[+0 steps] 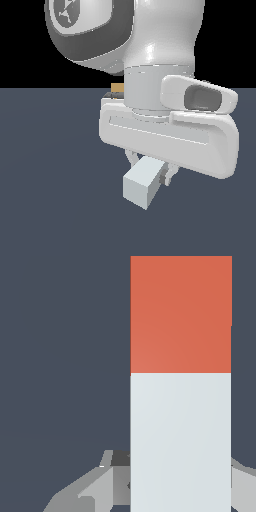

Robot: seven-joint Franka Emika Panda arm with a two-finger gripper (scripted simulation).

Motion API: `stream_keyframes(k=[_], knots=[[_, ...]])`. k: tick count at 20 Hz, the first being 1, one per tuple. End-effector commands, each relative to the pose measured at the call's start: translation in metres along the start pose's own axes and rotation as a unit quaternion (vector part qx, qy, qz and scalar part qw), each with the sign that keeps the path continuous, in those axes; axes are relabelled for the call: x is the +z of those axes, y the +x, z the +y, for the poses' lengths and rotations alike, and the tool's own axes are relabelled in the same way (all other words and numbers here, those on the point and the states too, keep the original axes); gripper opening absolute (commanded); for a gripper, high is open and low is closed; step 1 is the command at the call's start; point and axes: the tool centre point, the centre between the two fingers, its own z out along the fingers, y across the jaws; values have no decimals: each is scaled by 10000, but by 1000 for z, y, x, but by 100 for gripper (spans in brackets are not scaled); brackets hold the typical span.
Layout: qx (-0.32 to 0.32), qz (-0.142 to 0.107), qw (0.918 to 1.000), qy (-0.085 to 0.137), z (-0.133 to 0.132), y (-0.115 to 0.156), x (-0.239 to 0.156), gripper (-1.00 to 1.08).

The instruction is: Insert the peg into the horizontal hole in a box.

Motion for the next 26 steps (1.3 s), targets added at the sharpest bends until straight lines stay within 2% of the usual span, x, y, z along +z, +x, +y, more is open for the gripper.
stream_keyframes(k=[1,7,12,17,26], knots=[[-546,6,9985,-20,-7,40,-17,-100],[-1740,8,9847,-22,-41,122,-48,-100],[-2471,13,9690,-19,-73,167,-68,-100],[-2753,17,9614,-16,-88,183,-75,-100],[-2737,22,9618,-25,-86,181,-76,-100]])
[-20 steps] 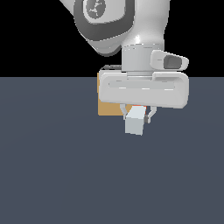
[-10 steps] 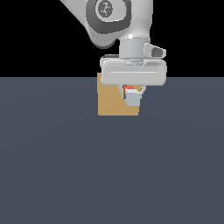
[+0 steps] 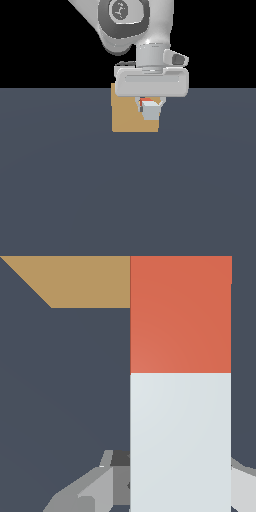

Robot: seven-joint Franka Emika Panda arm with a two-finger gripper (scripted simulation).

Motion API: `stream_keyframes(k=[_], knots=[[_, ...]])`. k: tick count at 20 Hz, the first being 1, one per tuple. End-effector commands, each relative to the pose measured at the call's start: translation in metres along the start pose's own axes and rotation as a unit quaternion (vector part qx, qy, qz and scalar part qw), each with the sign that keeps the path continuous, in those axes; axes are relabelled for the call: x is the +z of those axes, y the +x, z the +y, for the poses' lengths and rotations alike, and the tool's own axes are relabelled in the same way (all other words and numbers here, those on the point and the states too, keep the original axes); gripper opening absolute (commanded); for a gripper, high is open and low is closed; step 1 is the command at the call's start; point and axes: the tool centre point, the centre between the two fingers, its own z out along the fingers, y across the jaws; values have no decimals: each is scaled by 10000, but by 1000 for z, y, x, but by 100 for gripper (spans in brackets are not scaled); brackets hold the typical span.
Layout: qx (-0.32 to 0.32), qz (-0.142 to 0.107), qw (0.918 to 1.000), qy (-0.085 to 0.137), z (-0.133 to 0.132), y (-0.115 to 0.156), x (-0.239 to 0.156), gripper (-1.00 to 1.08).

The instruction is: Insert the peg into the horizontal hole in a box.

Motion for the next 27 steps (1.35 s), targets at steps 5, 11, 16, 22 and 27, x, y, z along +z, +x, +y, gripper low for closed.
stream_keyframes(k=[5,11,16,22,27], knots=[[-2,1,10000,-15,1,0,-2,-100],[-2,2,10000,-18,0,23,-2,-100],[-2,4,10000,-25,-1,66,-3,-100],[-2,5,10000,-31,0,105,-4,-100],[-2,5,10000,-31,1,113,-4,-100]])
